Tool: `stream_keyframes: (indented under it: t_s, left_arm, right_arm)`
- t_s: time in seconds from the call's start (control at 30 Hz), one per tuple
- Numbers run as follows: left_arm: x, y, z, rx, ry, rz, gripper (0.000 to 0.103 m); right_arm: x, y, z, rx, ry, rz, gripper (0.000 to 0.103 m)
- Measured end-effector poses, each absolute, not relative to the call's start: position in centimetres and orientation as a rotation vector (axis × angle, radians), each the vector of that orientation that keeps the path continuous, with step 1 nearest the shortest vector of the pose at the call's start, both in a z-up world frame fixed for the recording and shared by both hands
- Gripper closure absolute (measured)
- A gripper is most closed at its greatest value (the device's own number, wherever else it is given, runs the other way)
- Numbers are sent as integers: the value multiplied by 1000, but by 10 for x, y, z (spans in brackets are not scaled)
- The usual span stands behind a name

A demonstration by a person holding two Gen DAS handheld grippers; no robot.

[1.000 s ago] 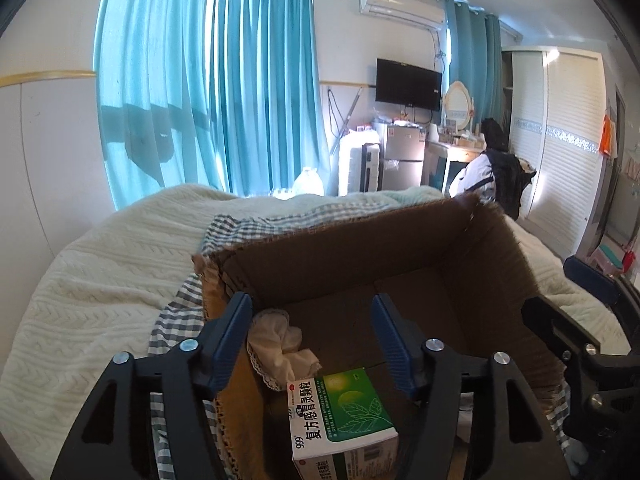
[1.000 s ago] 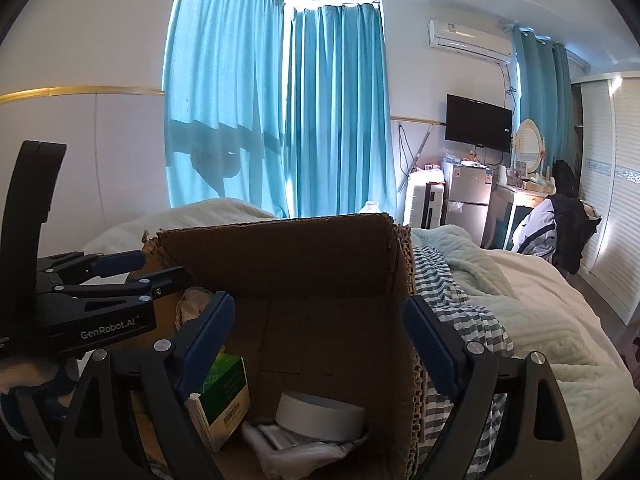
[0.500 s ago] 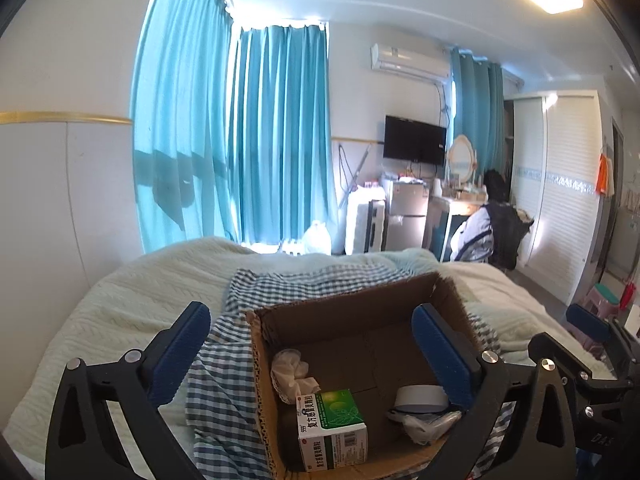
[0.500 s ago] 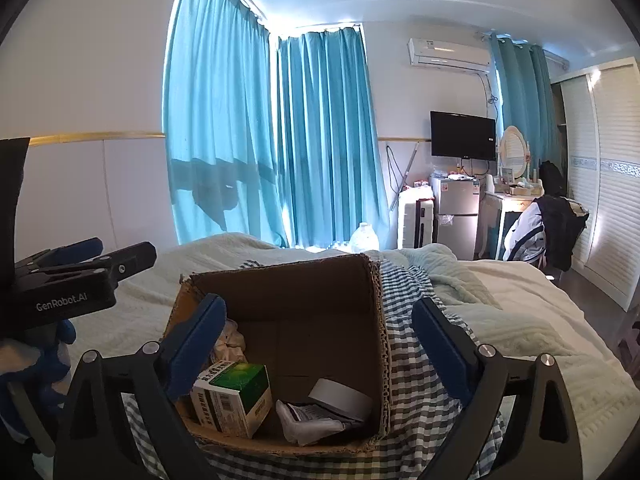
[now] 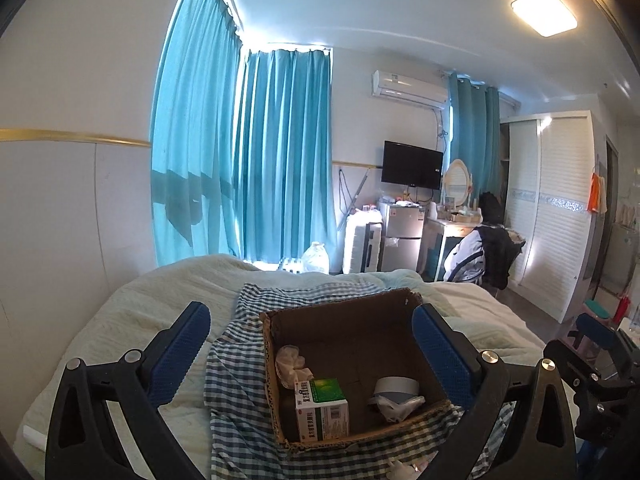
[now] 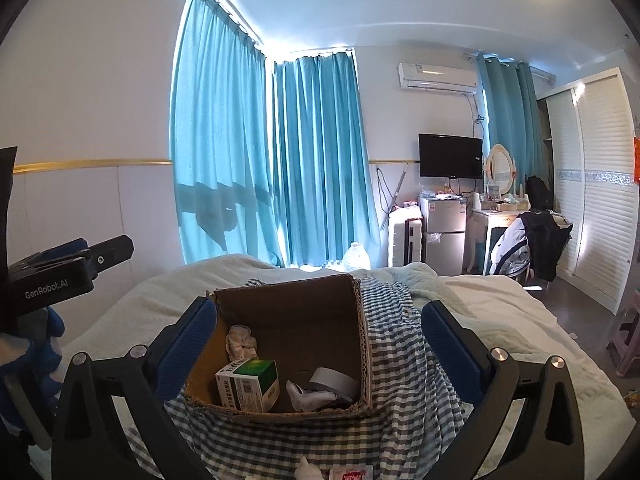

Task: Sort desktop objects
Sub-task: 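Move both grippers back toward the remaining items on the sheet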

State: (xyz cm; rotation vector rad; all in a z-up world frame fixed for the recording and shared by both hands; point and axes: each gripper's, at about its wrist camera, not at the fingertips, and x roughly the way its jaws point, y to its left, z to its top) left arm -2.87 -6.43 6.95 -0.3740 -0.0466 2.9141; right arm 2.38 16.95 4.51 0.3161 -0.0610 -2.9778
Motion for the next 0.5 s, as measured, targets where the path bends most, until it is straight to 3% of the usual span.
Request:
stream_keyframes:
  t_s: [0.3,0.5]
  left_arm:
    - [-4,-75,39,-431,-100,2927,0]
    - [1,-72,-6,-574,-16,2904,0]
  right_arm:
    - [50,179,29,390,-77,-2968,0]
    - [57,183,-3,500,-67,-2950,0]
